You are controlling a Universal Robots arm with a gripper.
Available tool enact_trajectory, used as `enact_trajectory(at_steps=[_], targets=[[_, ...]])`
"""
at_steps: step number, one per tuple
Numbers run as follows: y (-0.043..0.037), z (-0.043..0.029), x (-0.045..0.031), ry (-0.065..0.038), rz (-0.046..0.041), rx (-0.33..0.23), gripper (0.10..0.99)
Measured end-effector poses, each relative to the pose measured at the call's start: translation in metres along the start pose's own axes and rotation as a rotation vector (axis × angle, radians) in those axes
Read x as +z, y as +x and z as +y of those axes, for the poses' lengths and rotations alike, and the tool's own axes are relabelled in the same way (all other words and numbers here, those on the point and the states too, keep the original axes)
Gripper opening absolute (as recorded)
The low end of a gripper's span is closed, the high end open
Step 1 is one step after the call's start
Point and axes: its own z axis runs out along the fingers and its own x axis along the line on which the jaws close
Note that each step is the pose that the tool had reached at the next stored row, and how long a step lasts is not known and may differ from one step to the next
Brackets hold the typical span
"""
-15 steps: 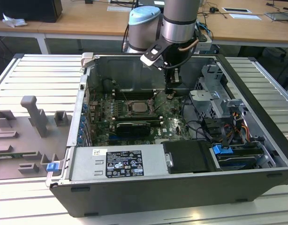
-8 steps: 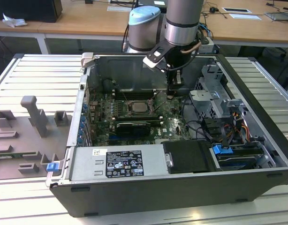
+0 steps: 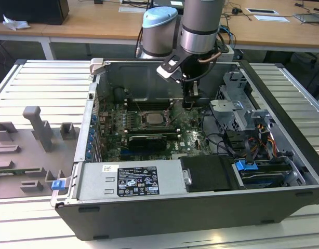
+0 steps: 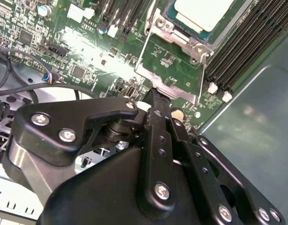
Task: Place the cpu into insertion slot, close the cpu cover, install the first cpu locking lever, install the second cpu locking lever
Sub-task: 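Close the cpu cover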
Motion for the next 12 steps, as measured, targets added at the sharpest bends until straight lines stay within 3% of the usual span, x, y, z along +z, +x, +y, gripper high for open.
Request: enact_trajectory(at_steps=[12], targets=[[0.0, -0.0053, -0.0002, 0.0, 0.0, 0.0, 0.106]])
